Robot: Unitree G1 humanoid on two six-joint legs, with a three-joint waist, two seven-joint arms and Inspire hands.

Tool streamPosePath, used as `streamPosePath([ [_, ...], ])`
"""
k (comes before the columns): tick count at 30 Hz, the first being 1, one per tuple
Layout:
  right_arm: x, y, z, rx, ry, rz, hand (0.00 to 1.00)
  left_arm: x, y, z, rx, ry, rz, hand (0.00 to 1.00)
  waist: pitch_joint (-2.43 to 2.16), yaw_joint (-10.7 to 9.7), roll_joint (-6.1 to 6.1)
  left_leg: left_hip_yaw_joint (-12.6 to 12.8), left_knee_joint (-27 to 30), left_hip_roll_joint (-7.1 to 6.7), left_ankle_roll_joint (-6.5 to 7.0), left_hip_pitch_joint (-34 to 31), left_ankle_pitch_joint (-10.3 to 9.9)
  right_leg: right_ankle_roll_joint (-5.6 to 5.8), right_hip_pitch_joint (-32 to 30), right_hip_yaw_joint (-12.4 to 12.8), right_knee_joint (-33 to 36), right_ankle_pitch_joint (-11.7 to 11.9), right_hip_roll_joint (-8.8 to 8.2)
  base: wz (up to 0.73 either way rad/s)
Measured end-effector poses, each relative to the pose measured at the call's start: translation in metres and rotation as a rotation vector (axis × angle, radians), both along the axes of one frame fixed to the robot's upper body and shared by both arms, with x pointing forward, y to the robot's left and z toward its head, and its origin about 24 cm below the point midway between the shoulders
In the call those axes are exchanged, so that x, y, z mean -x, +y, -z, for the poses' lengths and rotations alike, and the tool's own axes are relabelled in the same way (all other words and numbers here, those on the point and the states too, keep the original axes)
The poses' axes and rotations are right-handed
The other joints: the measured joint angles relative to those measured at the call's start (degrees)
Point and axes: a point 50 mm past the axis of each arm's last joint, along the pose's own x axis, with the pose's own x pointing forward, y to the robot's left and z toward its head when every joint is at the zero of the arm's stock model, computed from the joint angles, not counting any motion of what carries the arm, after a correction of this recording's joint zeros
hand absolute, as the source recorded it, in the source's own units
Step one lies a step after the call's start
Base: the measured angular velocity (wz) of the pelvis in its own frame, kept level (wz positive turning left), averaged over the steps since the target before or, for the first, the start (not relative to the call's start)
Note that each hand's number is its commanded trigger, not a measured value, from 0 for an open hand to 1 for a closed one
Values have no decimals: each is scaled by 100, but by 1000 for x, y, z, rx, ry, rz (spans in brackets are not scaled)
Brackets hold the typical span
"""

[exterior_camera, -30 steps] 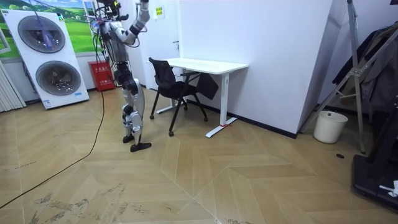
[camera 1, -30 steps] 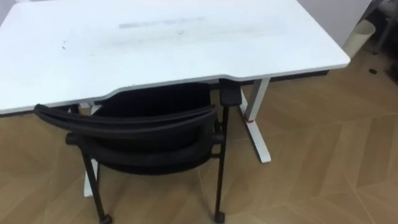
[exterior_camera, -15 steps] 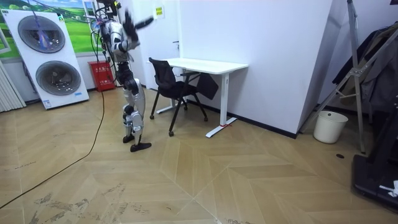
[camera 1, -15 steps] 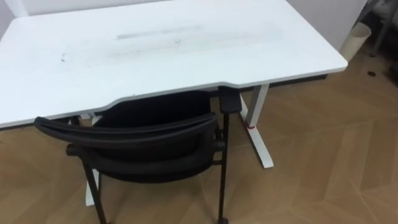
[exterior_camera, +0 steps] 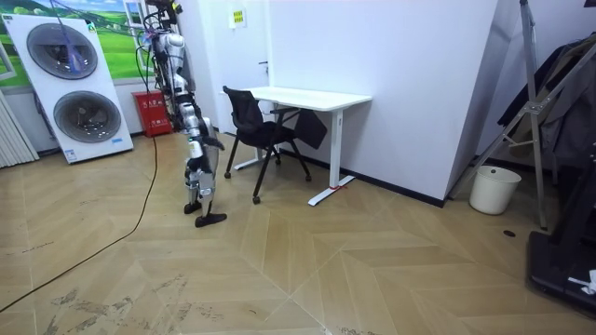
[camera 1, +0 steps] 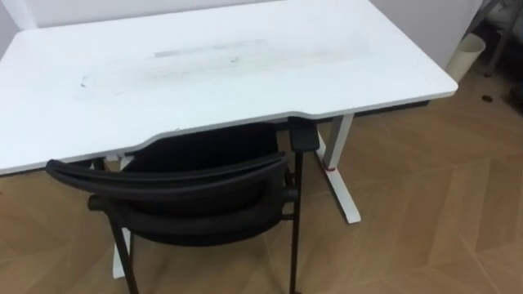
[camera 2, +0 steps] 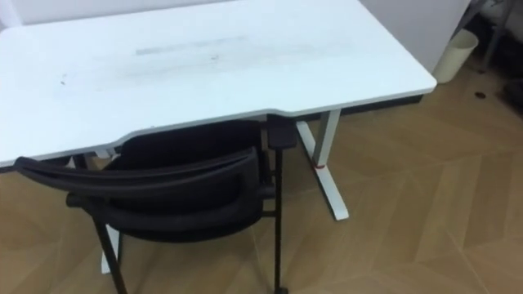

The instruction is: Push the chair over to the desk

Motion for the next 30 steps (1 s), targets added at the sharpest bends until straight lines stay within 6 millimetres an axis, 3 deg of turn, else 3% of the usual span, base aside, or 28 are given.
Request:
streamPosePath([
  [4, -34, 11, 4, -67, -41, -230, 0, -25, -15, 6, 129, -45, 117, 0, 13, -3, 17, -9, -6, 1, -2, -2, 5, -1, 4, -12, -20, -1, 13, 1],
  [7, -45, 19, 5, -102, -48, -408, 0, -41, -24, 9, 206, -50, 194, 0, 85, 0, 0, -28, -15, -3, -3, -61, 3, 4, -36, -50, -87, -5, 15, 5],
  [8, -46, 21, 6, -109, -46, -427, 0, -43, -25, 10, 216, -51, 206, 0, 88, 3, -3, -31, -12, -3, -3, -95, 3, 4, -70, -52, -87, -5, 15, 0],
  [12, -47, 29, 7, -155, -40, -520, 0, -57, -30, 10, 251, -58, 279, 0, 175, 5, 6, -12, -23, -3, -4, -149, 3, 7, -125, -52, -127, -7, 21, 0],
  [22, -36, 34, 9, -191, -1, -591, 0, -59, -30, 10, 219, -27, 370, 0, 74, 14, -61, -6, -23, 4, -4, -79, 3, 6, -51, -25, -188, -6, 41, -4],
  [30, -30, 36, 10, -225, 11, -593, 0, -56, -30, 10, 213, -12, 372, 0, 90, -19, -65, -42, -65, 12, -16, -27, -6, -3, -22, -68, -150, 0, 45, 3],
])
